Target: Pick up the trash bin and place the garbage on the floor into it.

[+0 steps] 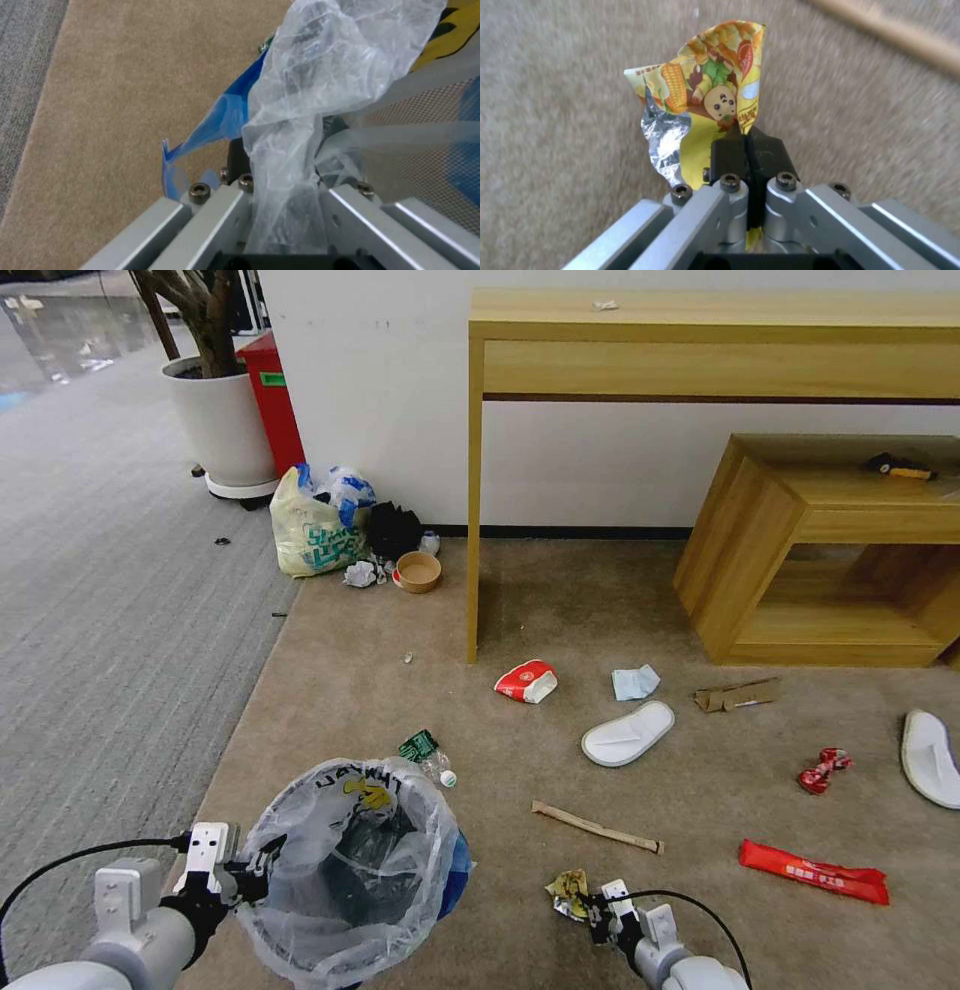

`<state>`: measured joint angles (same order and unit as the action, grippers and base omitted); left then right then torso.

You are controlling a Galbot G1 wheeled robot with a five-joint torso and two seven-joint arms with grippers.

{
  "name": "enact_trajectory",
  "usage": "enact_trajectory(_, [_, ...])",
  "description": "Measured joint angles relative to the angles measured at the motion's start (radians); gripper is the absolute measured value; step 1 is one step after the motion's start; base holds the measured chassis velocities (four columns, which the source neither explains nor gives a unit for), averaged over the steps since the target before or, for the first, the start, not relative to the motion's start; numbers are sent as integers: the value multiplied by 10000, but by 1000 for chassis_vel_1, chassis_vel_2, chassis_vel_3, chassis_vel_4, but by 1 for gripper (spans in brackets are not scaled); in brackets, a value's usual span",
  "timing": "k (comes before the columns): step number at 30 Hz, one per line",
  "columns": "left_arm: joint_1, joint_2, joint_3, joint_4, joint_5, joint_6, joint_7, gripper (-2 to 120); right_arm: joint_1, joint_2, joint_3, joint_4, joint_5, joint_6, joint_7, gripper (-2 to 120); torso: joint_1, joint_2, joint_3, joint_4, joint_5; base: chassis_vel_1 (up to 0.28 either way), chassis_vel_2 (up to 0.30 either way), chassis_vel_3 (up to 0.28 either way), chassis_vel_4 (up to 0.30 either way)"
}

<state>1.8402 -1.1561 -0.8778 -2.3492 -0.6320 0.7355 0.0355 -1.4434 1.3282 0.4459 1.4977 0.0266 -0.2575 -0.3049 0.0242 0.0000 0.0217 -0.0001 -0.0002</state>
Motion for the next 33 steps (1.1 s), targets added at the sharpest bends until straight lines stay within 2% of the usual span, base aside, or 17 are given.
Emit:
enact_trajectory(6, [-89,61,41,83,2,0,1,0,-126,-371,15,1154,148,-35,18,0,0,0,0,0,-1,0,0,0,0])
enact_trajectory(10, [-211,114,113,117,1,0,-17,0,-160,-950,50,2775,813,-395,112,0,0,0,0,0,-2,0,0,0,0])
enact_trajectory(11, [-211,114,113,117,1,0,-17,0,-160,-950,50,2775,813,-395,112,0,0,0,0,0,-2,0,0,0,0])
enact_trajectory(14, [-302,138,204,172,8,0,-45,0,-32,-1648,83,3755,1387,-671,185,0,0,-1,0,0,0,0,0,0,0])
enact_trajectory(16, [-324,142,233,189,12,0,-54,0,14,-1787,90,3901,1493,-728,200,0,0,-1,0,0,-1,0,0,0,0])
enact_trajectory(17, [-386,163,308,227,15,0,-96,0,157,-2182,82,4279,1842,-888,217,0,0,-1,0,0,0,0,0,0,0])
enact_trajectory(23, [-612,260,539,319,17,0,-232,0,610,-3085,-149,5014,2591,-1131,300,0,0,0,0,1,-1,0,0,0,0])
enact_trajectory(26, [-937,442,832,414,-83,0,-464,0,1205,-3958,-733,5671,3570,-1198,498,0,0,0,0,0,-2,0,0,0,0])
enact_trajectory(33, [-1374,715,1202,595,-426,0,-812,0,2234,-4744,-1428,6198,4743,-1281,564,0,0,-1,0,1,-2,0,0,0,0])
